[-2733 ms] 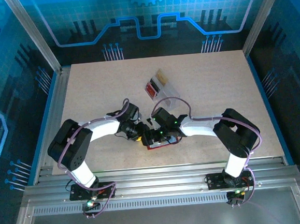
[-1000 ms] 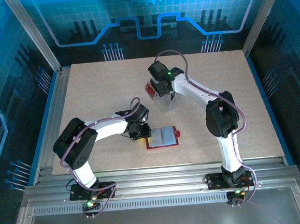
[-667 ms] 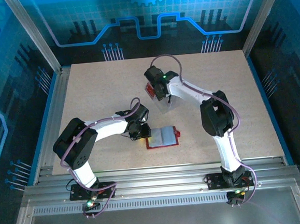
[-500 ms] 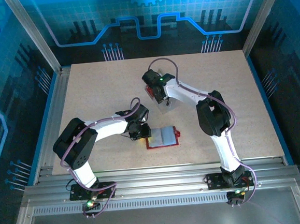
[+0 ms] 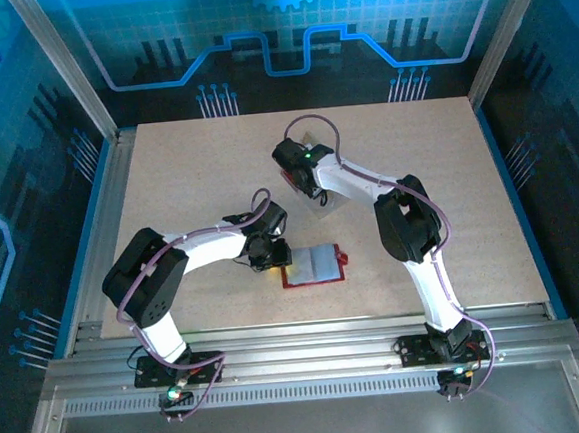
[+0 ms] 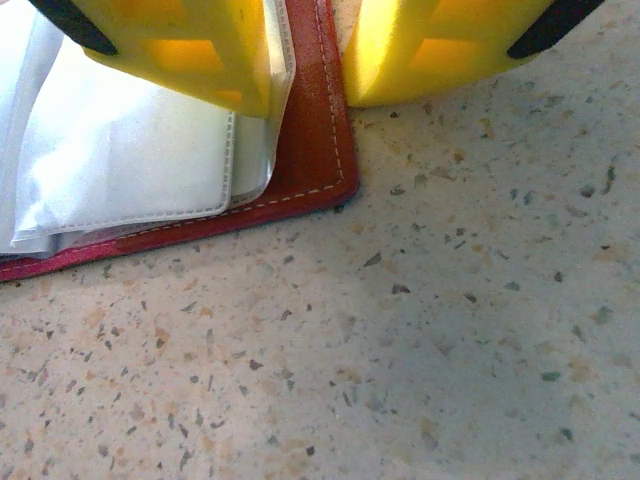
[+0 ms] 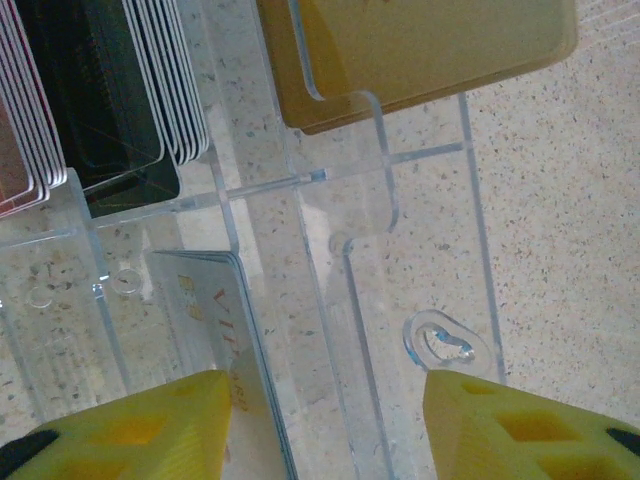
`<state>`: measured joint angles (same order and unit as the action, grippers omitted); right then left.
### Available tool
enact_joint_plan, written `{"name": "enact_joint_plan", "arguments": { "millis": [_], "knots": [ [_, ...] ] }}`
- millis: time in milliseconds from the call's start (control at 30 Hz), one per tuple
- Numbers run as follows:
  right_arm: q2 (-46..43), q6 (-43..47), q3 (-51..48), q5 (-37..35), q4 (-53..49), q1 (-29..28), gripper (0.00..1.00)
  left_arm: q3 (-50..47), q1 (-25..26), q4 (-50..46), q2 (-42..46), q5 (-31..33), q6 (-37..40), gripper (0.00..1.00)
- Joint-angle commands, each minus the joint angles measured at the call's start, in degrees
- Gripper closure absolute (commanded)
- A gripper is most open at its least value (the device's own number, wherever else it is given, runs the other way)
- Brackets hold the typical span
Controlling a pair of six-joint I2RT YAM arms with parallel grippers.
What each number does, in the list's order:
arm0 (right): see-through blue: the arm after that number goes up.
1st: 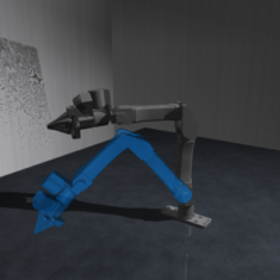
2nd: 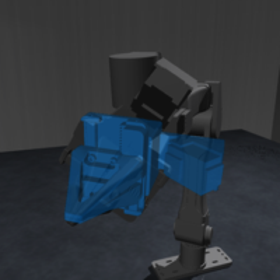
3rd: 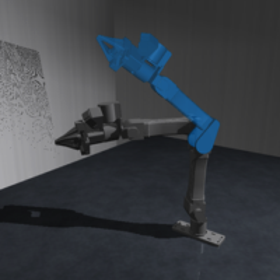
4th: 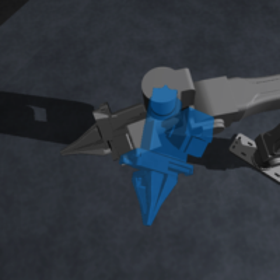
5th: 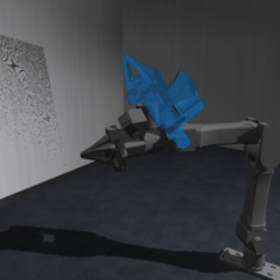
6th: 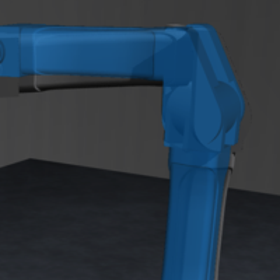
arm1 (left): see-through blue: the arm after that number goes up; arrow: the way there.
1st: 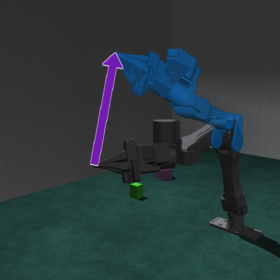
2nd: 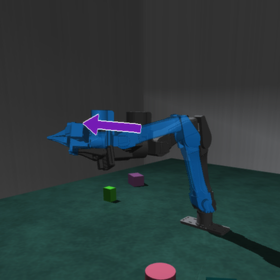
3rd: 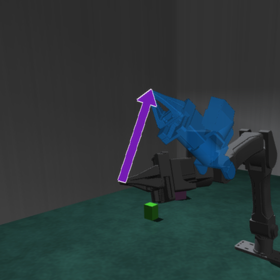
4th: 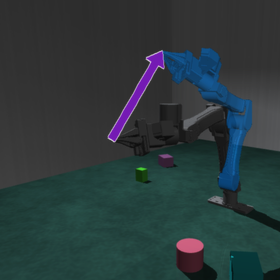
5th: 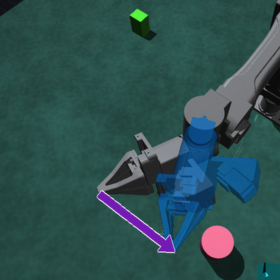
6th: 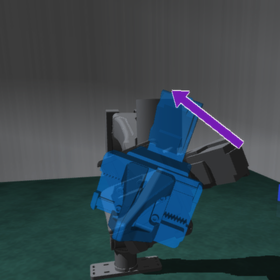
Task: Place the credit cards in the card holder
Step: Pick up the credit card from the storage box.
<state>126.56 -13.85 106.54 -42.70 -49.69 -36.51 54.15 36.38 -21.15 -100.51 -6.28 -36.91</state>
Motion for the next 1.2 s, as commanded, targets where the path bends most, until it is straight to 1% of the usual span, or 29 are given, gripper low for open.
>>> {"name": "enact_joint_plan", "arguments": {
  "millis": [0, 367, 767, 867, 1167],
  "knots": [
    [1.0, 0.6, 2.0, -3.0, -1.6, -1.0, 0.49, -4.3, 2.1, 3.6, -7.5, -4.7, 1.6, 0.72],
    [-0.2, 2.1, 2.0, -4.3, -1.6, -1.0, 0.64, -4.3, 2.1, 3.9, -7.6, -5.1, 1.5, 0.72],
    [-1.1, 3.2, 2.7, -4.6, -2.0, -1.0, 0.77, -4.2, 2.1, 3.8, -7.7, -5.1, 1.5, 0.72],
    [-1.3, 3.4, 2.8, -4.4, -2.0, -1.0, 0.79, -4.3, 2.1, 3.8, -7.7, -5.1, 1.5, 0.72],
    [-2.3, 4.2, 3.0, -3.0, -2.8, -1.1, 0.87, -4.3, 2.1, 3.7, -7.6, -5.0, 1.5, 0.72]
  ]
}}
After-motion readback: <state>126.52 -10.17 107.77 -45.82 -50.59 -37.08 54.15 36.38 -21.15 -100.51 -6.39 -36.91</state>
